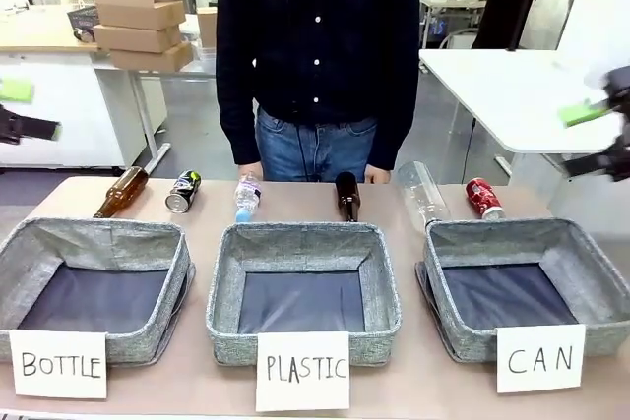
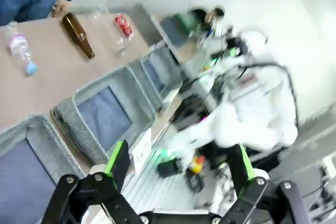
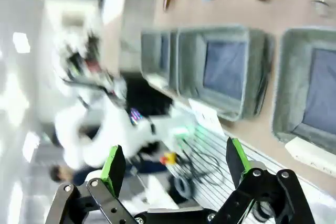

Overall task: Sort the can waste into the basket.
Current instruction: Pick up the can waste from the table and place it in the right Fabric basket.

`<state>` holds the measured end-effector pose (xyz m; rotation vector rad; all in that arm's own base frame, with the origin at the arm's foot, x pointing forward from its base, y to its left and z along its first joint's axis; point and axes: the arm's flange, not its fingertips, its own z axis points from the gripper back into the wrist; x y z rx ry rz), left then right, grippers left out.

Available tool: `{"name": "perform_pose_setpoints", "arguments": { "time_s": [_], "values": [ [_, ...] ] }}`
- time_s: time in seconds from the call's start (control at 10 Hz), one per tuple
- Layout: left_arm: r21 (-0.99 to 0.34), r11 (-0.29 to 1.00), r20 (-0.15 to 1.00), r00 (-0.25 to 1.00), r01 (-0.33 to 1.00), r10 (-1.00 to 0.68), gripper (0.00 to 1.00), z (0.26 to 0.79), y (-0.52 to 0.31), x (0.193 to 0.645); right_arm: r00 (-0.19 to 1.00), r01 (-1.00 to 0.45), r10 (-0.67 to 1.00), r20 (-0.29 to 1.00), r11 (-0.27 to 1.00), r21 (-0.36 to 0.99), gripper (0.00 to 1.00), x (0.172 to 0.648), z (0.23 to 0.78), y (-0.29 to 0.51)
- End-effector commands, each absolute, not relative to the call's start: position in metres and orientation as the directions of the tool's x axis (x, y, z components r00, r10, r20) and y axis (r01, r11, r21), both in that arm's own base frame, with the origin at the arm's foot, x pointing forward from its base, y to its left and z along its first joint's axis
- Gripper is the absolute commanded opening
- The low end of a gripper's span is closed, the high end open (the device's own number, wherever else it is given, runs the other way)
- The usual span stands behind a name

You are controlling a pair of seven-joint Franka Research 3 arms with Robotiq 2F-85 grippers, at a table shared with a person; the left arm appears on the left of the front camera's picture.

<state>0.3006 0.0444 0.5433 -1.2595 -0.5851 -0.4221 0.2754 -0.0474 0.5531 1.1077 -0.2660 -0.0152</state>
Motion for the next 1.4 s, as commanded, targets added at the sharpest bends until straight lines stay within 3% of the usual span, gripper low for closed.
{"name": "perform_pose_setpoints", "arguments": {
  "time_s": [0.0, 0.1, 1.3],
  "values": [
    [-0.638, 0.63, 0.575, 0.818, 0.443, 0.007, 1.0, 0.516, -0.012, 0.279, 0.873, 0.049, -0.449, 0.19, 0.467, 0.883, 1.0, 0.255, 0.533, -0.048],
    [-0.758, 0.262, 0.623, 0.782, 0.597, 0.019, 1.0, 0.543, 0.044, 0.301, 0.968, -0.12, -0.144, 0.205, 0.45, 0.885, 1.0, 0.275, 0.553, -0.047],
    [-0.758, 0.262, 0.623, 0.782, 0.597, 0.019, 1.0, 0.543, 0.044, 0.301, 0.968, -0.12, -0.144, 0.205, 0.45, 0.885, 1.0, 0.275, 0.553, -0.047]
  ]
}}
